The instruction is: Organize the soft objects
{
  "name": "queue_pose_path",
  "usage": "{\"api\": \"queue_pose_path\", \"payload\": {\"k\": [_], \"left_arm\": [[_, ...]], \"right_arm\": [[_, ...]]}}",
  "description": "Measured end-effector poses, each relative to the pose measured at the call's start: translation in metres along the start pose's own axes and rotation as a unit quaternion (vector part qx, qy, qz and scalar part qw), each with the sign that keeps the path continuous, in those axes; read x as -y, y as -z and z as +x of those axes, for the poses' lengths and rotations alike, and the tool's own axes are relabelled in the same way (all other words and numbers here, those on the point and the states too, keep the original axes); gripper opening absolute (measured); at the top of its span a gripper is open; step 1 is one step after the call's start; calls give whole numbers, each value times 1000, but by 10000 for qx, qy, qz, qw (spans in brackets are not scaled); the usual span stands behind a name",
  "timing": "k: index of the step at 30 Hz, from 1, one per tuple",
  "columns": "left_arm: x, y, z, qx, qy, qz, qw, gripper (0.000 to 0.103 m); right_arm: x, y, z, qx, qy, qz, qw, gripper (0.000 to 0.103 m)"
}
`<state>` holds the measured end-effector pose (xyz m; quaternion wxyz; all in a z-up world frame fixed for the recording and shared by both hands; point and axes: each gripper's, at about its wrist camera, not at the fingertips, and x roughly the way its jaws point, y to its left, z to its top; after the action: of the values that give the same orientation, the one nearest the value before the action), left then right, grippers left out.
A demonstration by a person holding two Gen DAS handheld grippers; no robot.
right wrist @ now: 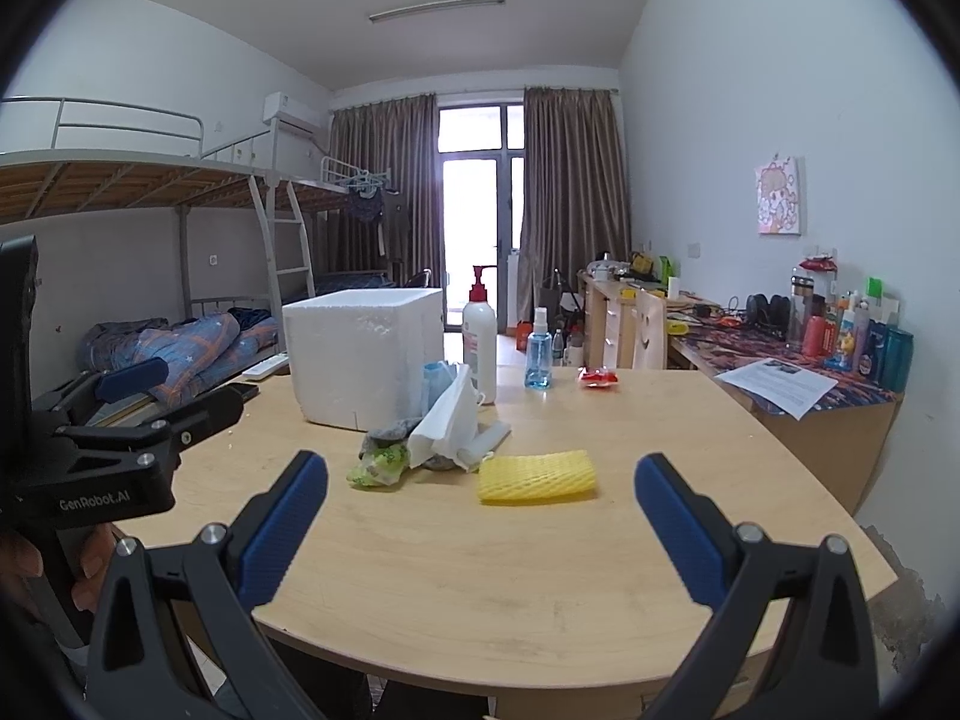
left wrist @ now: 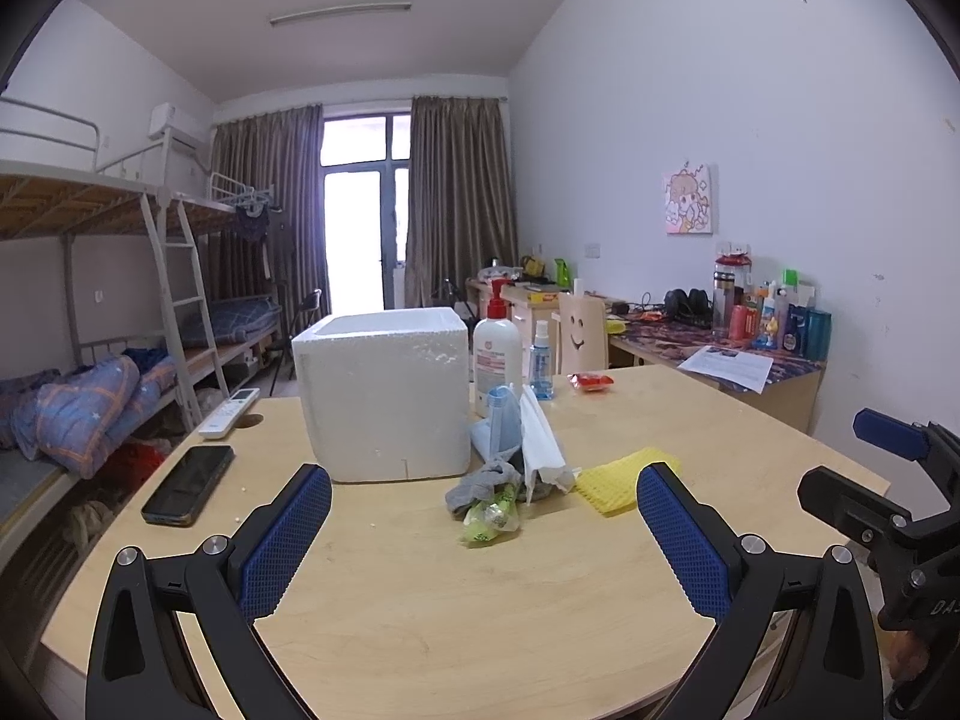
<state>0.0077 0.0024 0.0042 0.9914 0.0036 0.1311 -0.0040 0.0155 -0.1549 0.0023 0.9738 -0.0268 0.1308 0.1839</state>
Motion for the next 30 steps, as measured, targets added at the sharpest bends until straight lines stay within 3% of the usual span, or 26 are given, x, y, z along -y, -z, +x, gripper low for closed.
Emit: {"api": "queue_pose_path", "payload": {"k": [30], "left_arm": [[-13, -9, 22, -100, -100, -118, 9998, 102]], "right_arm": [[1, -10, 25, -188, -21, -23, 9998, 103]]}}
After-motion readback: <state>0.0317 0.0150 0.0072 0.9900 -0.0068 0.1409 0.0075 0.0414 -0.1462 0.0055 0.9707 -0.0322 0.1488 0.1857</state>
